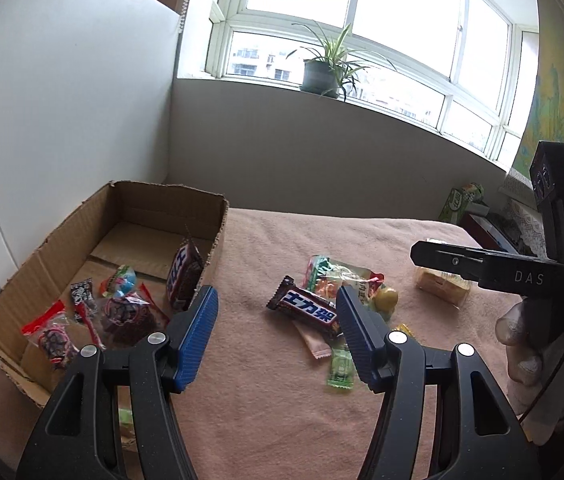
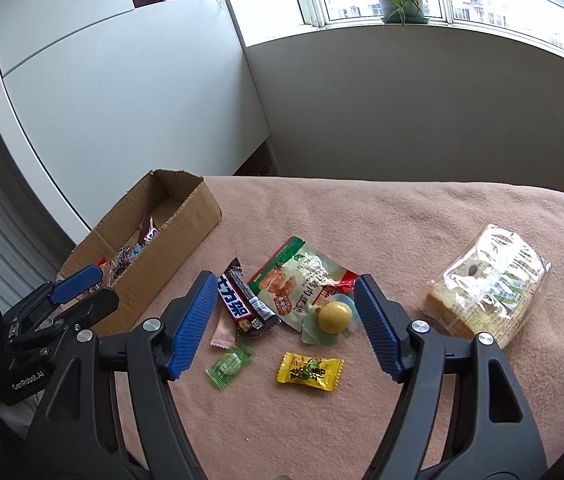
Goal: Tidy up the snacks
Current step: 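Move the right tool to the yellow candy packet while left approaches green candy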
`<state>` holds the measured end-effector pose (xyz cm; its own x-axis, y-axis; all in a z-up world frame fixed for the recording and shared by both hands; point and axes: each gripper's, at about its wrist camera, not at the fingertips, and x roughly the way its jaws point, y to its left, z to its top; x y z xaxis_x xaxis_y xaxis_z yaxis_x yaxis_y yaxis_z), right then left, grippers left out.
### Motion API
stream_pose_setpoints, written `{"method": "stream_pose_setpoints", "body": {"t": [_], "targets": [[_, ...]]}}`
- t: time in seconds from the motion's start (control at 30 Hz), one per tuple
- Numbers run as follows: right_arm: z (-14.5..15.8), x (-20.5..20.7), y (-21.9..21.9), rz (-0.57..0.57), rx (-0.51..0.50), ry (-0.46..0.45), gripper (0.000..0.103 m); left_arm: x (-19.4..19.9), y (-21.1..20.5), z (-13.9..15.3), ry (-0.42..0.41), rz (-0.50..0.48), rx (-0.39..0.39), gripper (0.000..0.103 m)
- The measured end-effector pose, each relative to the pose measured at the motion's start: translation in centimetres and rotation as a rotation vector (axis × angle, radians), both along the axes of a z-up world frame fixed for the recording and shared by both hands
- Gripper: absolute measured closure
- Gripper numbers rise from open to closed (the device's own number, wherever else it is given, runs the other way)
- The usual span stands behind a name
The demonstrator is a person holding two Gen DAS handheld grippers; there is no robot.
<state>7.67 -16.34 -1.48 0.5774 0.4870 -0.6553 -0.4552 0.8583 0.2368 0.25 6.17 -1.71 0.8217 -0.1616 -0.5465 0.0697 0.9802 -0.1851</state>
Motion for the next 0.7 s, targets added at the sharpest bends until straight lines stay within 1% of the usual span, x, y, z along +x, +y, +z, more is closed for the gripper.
{"method": "stream_pose_setpoints", "body": {"t": [0.03,0.1,0.13,0.17,0.2,0.23,0.33,0.5,0.6,0.7], "targets": [[-0.5,0.0,-0.4,0.008,-0.004,0.015,0.039,0.4,-0.3,-0.3,0.017,-0.015,-0.012,0.044],[-1.8,0.1,-0.9,0.039,-0.002,0.058,0.045,1.2,-0.8,-1.4,0.068,-0.044,-0.035,0.051],[-2.4,0.1,-1.1,0.053,-0.012,0.074,0.049,1.5,-1.1,-2.0,0.094,-0.054,-0.037,0.053],[-3.1,0.1,-1.2,0.067,-0.032,0.085,0.051,1.8,-1.4,-2.6,0.121,-0.067,-0.03,0.057],[-3.7,0.0,-1.1,0.082,-0.052,0.094,0.055,2.1,-1.7,-3.1,0.142,-0.077,-0.022,0.061],[-4.3,0.1,-1.2,0.097,-0.064,0.106,0.058,2.2,-2.1,-3.5,0.156,-0.084,-0.015,0.062],[-5.6,0.4,-1.4,0.123,-0.059,0.15,0.059,2.2,-3.4,-4.2,0.187,-0.123,0.007,0.063],[-6.3,1.6,-1.1,0.154,-0.003,0.22,0.059,2.9,-5.1,-5.6,0.25,-0.163,0.045,0.063],[-6.5,1.9,-0.4,0.166,-0.011,0.235,0.059,3.3,-5.2,-6.4,0.286,-0.172,0.036,0.063],[-6.7,2.3,0.3,0.164,-0.016,0.241,0.059,3.3,-5.4,-6.6,0.292,-0.179,0.032,0.063]]}}
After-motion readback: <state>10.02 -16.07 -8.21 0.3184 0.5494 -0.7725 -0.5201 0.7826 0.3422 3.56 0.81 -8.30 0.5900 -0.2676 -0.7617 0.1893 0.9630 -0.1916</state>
